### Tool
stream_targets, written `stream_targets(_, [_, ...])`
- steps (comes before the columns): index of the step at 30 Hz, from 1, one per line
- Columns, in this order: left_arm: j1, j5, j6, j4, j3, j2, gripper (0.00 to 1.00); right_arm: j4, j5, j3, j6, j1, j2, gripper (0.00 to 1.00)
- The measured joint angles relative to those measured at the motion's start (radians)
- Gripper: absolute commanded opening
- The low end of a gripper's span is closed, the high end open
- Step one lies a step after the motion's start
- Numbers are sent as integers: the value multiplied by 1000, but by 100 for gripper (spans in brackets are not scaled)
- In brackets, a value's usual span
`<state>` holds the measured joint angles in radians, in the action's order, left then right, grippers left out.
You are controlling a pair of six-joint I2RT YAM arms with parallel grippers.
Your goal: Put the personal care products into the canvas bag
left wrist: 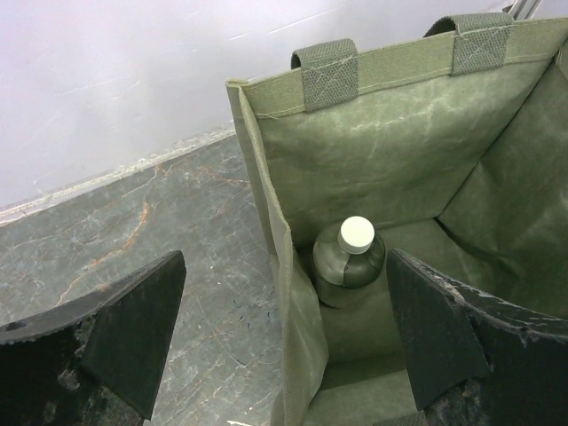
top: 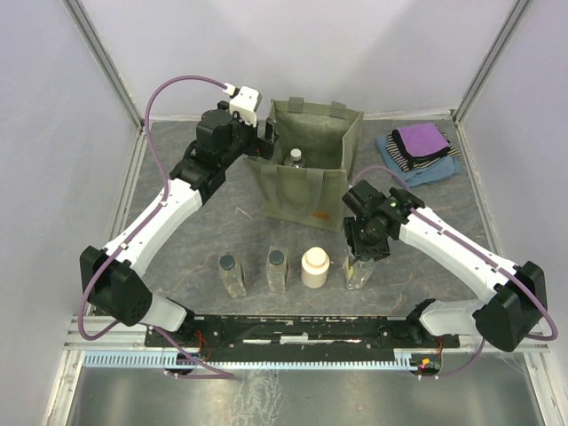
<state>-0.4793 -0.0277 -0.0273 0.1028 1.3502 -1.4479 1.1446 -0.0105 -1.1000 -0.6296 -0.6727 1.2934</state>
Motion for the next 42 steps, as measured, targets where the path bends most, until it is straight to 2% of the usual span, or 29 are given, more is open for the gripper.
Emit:
stream_targets(6, [0, 0, 0, 0, 0, 0, 100, 99, -116, -80, 43, -2, 0, 0])
stream_targets(11, [0, -7, 0, 36, 21, 0, 100, 209, -243, -404, 113, -1, 47, 0])
stream_targets(14, [0, -19, 0, 49, 43, 2, 100, 250, -373, -605, 150, 2, 109, 0])
stream_targets(19, [0, -24, 0, 79, 51, 6, 100, 309, -484, -769, 237, 97, 218, 0])
stream_targets(23, [0, -25, -1, 98, 51, 5, 99, 353, -525, -986, 342, 160, 346, 0])
stream_targets(30, [0, -34, -2, 103, 51, -21, 100, 213, -475, -1331, 557, 157, 455, 0])
stream_targets(35, [0, -49, -17, 102, 53, -81, 100, 68, -396, -1391, 652, 156, 456, 0])
stream_targets(36, [0, -49, -19, 102, 55, -94, 93, 45, -377, -1391, 662, 156, 456, 0])
stream_targets(38, [0, -50, -26, 105, 65, -124, 54, -2, -323, -1381, 679, 156, 456, 0])
stream_targets(40, [0, -49, -29, 110, 80, -147, 23, -35, -279, -1364, 687, 156, 456, 0])
stream_targets(42, [0, -49, -47, 113, 100, -166, 4, -56, -227, -1346, 688, 156, 456, 0])
